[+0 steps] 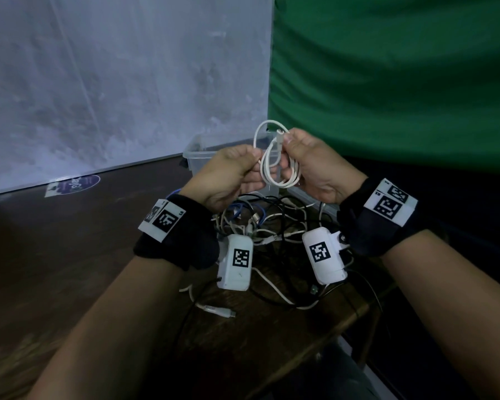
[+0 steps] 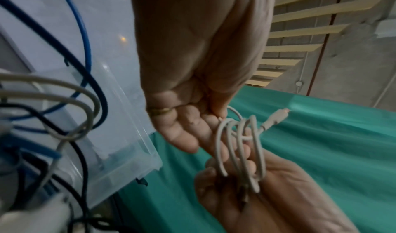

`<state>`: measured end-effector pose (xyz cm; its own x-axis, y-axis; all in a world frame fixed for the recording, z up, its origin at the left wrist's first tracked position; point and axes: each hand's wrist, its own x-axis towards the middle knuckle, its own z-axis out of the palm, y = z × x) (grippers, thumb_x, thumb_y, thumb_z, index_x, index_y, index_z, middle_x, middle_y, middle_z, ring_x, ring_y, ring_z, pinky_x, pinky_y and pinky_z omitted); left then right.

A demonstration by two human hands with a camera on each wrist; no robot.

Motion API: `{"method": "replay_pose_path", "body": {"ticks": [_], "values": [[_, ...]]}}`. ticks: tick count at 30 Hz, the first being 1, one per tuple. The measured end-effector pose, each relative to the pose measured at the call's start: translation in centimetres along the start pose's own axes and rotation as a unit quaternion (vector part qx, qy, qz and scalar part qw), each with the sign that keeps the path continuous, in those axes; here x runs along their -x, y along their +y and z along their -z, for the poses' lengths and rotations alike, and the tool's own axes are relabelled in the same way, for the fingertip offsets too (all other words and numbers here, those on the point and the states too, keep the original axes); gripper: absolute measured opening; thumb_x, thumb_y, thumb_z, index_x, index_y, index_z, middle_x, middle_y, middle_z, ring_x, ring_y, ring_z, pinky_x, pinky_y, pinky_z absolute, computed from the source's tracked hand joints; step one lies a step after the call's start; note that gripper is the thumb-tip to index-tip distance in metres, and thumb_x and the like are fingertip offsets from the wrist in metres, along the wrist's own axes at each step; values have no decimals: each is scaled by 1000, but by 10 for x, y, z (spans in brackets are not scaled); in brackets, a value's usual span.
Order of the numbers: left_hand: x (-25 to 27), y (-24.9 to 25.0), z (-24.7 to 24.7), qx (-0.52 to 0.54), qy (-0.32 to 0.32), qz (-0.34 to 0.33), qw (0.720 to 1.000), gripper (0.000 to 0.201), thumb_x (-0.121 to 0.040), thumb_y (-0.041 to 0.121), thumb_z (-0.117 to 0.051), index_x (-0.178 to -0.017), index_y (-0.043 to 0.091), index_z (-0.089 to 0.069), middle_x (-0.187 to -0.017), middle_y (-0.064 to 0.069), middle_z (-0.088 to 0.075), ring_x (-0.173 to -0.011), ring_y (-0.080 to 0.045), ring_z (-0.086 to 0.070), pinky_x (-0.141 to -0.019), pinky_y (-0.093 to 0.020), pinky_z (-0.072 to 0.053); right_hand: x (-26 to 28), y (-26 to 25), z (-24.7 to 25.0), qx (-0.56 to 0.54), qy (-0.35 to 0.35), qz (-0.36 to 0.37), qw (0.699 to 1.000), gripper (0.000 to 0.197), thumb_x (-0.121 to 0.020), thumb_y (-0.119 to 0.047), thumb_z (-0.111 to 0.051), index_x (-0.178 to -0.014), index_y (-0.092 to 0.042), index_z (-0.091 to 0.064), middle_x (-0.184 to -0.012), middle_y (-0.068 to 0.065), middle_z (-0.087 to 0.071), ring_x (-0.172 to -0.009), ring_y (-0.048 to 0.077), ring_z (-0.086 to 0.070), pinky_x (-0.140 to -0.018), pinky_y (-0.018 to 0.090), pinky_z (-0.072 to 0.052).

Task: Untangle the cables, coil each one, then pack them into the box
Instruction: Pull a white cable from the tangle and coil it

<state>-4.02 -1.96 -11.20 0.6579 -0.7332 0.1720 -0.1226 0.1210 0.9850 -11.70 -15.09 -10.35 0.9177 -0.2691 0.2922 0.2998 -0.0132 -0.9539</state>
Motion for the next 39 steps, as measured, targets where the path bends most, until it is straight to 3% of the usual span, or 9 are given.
{"method": "replay_pose_path", "body": {"ticks": [2,5,9,12,16,23,28,34,39], "values": [[1,1,-4,42,-27,18,999,34,-101,27,-37,-103,3,-61,-91,-8,-68,-81,-15,-65,-89,-31,-49,0,3,-2,1,9,7,1000,26,-103,-16,-35,-81,-13,-47,-48,-3,-44,-37,6,-41,-38,17,-37],[2,4,-7,94,-39,52,994,37,-98,42,-38,-90,14,-62,-70,2,-63,-70,-9,-60,-78,-25,-47,-1,5,-3,20,1,16,1000,26,-103,-15,-34,-82,-11,-48,-50,-4,-47,-40,6,-41,-41,18,-37],[10,5,-7,-3,-79,57,995,14,-92,21,-52,-83,18,-62,-64,9,-59,-64,-2,-53,-70,-21,-41,-2,0,4,-15,-1,-14,1000,25,-102,-16,-38,-80,-10,-50,-52,0,-44,-43,9,-43,-45,20,-43],[11,5,-4,-32,-97,56,993,17,-88,4,-55,-75,14,-59,-64,4,-62,-60,-5,-53,-60,-17,-43,0,-1,7,-23,-5,-36,999,27,-102,-19,-39,-78,-11,-49,-47,-5,-40,-41,9,-39,-44,20,-39],[10,5,-5,-45,-79,63,994,16,-84,-6,-59,-81,10,-57,-61,-3,-60,-51,-9,-56,-44,-12,-43,1,-2,6,-16,0,-32,999,28,-102,-21,-40,-77,-12,-49,-45,-8,-38,-41,8,-34,-45,19,-34],[10,6,-4,-72,-49,68,994,45,-72,-12,-68,-109,5,-48,-70,-15,-64,-57,-21,-62,-53,-25,-46,2,-11,15,-67,-96,-95,989,31,-96,-34,-35,-74,-14,-47,-51,-6,-28,-48,13,-30,-52,26,-31],[9,7,0,-159,-71,89,981,34,-71,-12,-71,-91,6,-51,-66,-10,-66,-58,-21,-57,-63,-29,-41,-3,-8,12,-43,-6,-56,997,33,-101,-29,-39,-74,-13,-47,-49,-5,-31,-44,10,-31,-48,23,-29],[11,12,4,-288,-150,107,940,19,-75,-2,-72,-79,14,-62,-64,-14,-56,-49,-17,-45,-47,-20,-34,-5,-13,10,-28,41,16,999,29,-103,-23,-38,-76,-12,-44,-39,-12,-39,-43,6,-30,-55,26,-29],[12,13,6,-252,-68,112,959,22,-84,-2,-63,-72,12,-50,-47,-5,-55,-36,-8,-49,-36,-16,-42,-4,-18,13,-42,32,18,998,29,-103,-22,-37,-77,-13,-47,-44,-8,-31,-42,9,-30,-53,28,-40]]}}
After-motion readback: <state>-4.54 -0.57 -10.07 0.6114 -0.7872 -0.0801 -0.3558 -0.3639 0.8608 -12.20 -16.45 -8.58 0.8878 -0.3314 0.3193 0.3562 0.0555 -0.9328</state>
